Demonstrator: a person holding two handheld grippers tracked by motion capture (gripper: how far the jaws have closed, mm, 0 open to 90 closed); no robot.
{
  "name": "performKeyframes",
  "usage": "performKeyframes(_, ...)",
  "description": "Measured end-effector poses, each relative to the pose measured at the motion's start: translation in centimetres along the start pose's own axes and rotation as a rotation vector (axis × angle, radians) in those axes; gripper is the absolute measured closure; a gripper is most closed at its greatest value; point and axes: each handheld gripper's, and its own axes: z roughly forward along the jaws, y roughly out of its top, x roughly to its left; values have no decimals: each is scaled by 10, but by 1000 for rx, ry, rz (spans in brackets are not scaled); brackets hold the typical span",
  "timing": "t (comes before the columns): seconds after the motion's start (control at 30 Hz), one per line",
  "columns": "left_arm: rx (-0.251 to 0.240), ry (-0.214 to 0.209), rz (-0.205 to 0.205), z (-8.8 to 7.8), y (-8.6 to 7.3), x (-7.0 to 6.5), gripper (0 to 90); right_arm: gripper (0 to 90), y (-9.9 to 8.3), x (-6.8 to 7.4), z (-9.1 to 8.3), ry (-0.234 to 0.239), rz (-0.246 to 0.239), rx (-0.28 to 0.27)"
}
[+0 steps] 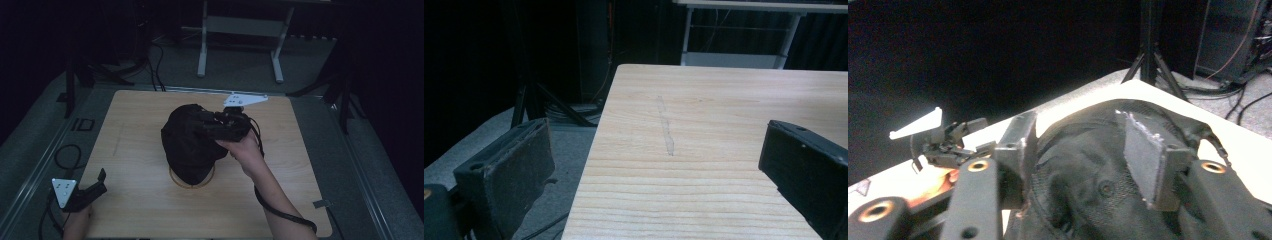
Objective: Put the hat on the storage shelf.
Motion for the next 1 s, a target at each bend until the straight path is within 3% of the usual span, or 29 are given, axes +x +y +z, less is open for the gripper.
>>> performKeyframes(0.2, 1, -1, -1, 0, 0, 0, 18, 369, 1, -2, -5, -13, -19, 3)
performKeyframes(0.27, 0, -1, -1, 0, 0, 0, 18, 286, 1, -4, -11, -28, -38, 7)
performKeyframes(0.37, 0, 0, 0, 0, 0, 0, 18, 259, 0, -7, -16, -30, -34, 2)
performKeyframes(0.4, 0, -1, 0, 0, 0, 0, 18, 170, 0, -11, -26, -31, -41, -4)
performKeyframes(0.43, 0, 0, 1, 0, 0, 0, 18, 170, 0, -11, -26, -31, -41, -4)
performKeyframes(0.7, -1, 0, 1, 0, 0, 0, 18, 128, -7, -28, -58, -149, -80, -24)
performKeyframes(0.77, -1, 0, 2, 0, 0, 0, 18, 126, -8, -31, -61, -155, -79, -24)
performKeyframes(0.8, -1, 0, 2, 0, 0, 0, 18, 125, -16, -39, -71, -197, -93, -15)
performKeyframes(1.0, -2, 0, 3, 0, 0, 0, 18, 125, -32, -53, -85, -273, -93, 13)
